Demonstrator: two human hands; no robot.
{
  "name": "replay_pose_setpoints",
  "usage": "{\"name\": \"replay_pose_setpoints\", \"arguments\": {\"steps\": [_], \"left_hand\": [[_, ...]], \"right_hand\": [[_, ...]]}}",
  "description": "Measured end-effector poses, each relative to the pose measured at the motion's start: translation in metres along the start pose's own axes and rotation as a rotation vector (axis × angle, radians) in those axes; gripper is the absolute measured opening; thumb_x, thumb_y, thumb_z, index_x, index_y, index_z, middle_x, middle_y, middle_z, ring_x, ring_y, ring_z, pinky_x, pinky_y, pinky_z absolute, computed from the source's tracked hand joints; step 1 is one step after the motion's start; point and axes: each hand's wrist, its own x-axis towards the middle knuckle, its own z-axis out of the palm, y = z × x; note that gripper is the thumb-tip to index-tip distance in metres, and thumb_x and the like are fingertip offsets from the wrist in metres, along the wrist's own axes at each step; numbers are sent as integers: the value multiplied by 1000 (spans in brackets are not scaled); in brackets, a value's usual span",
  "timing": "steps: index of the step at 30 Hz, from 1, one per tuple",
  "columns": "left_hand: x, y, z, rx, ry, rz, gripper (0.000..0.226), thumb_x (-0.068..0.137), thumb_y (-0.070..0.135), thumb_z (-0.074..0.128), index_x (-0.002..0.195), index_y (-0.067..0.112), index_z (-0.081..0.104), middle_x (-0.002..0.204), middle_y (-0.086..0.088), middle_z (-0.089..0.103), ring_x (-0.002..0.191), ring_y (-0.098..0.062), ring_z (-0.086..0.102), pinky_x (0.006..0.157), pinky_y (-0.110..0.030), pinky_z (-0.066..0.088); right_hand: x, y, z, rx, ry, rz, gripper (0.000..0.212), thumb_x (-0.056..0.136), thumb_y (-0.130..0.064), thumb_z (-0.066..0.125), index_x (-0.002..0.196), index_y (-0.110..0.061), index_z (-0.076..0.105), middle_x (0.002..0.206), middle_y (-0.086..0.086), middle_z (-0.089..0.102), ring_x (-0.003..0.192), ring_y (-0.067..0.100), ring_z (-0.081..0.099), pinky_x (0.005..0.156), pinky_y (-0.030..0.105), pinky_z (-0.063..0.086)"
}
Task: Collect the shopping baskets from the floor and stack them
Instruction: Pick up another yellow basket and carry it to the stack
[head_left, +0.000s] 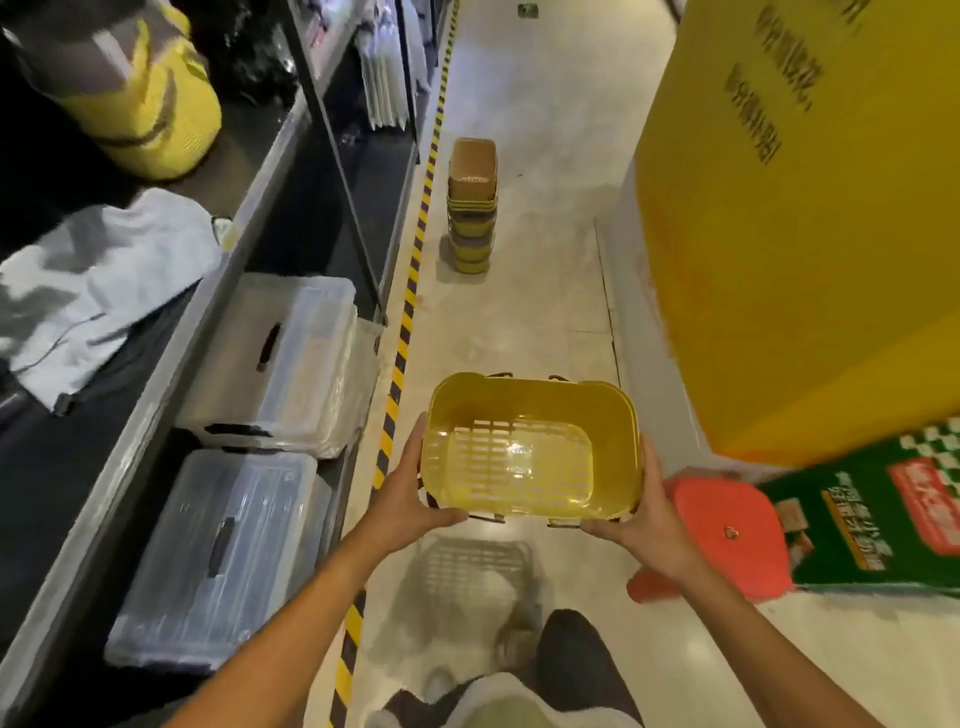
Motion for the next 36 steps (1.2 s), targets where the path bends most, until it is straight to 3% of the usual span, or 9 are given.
{"name": "replay_pose_setpoints", "arguments": {"steps": [3, 5, 8, 12, 16, 23, 29, 33, 36], "left_hand": [[81, 19, -9, 27, -44, -5, 136, 56, 57, 92, 155, 53, -2, 142, 42, 41, 130, 8, 49, 108, -31, 46], [139, 34, -14, 69, -50, 12, 135, 60, 47, 93, 156, 50, -3, 145, 37, 41, 130, 7, 49, 108, -29, 47], [218, 64, -20, 82, -30, -13, 135, 67, 27, 95, 158, 44, -3, 150, 27, 40, 132, 3, 48, 112, -35, 45], [317, 105, -30, 100, -10, 6, 134, 66, 23, 95, 159, 43, 0, 156, 22, 34, 137, 1, 44, 113, -38, 44], [403, 138, -43, 93, 30, 15, 133, 65, 29, 96, 157, 47, 1, 152, 26, 37, 133, 4, 46, 105, -27, 49], [568, 162, -80, 84, 24, 30, 131, 66, 28, 94, 151, 57, -1, 151, 29, 35, 131, 11, 45, 100, -10, 45], [714, 189, -130, 28, 7, 44, 126, 66, 29, 94, 153, 56, 6, 149, 35, 36, 136, 5, 43, 107, -27, 47], [805, 212, -161, 41, -21, 45, 131, 66, 21, 94, 157, 47, 4, 149, 32, 39, 138, 1, 43, 111, -36, 45], [864, 224, -171, 44, -27, 52, 131, 66, 25, 94, 158, 45, 3, 152, 30, 36, 138, 0, 43, 109, -30, 46]], "right_hand": [[63, -6, -25, 22, 34, 29, 141, 56, -37, 96, 156, -37, -4, 142, -35, 39, 130, -11, 42, 97, 9, 45], [113, -12, -45, 16, 62, -8, 144, 51, -50, 95, 156, -39, -3, 141, -39, 38, 130, -13, 42, 98, 11, 45], [189, -24, -79, 62, 65, -11, 142, 52, -46, 94, 155, -42, -3, 142, -35, 39, 129, -11, 43, 100, 20, 44], [284, -55, -127, 24, 73, -66, 139, 48, -60, 92, 151, -50, -2, 129, -52, 40, 119, -23, 44, 85, -1, 41], [374, -81, -166, 45, 63, -33, 134, 52, -46, 94, 148, -57, 0, 128, -52, 41, 117, -25, 45, 81, -3, 41], [541, -98, -208, 17, 64, -38, 141, 47, -54, 95, 151, -54, 0, 131, -52, 38, 119, -25, 43, 80, -3, 43], [689, -132, -230, -17, 65, 4, 139, 56, -29, 97, 157, -37, 1, 138, -49, 33, 125, -22, 39, 85, 0, 43], [773, -156, -250, 5, 61, 30, 139, 54, -34, 97, 154, -47, 1, 138, -46, 38, 126, -19, 42, 89, 2, 43], [831, -162, -269, 18, 75, 37, 140, 55, -34, 96, 154, -49, -2, 135, -50, 37, 124, -22, 41, 87, -1, 42]]}}
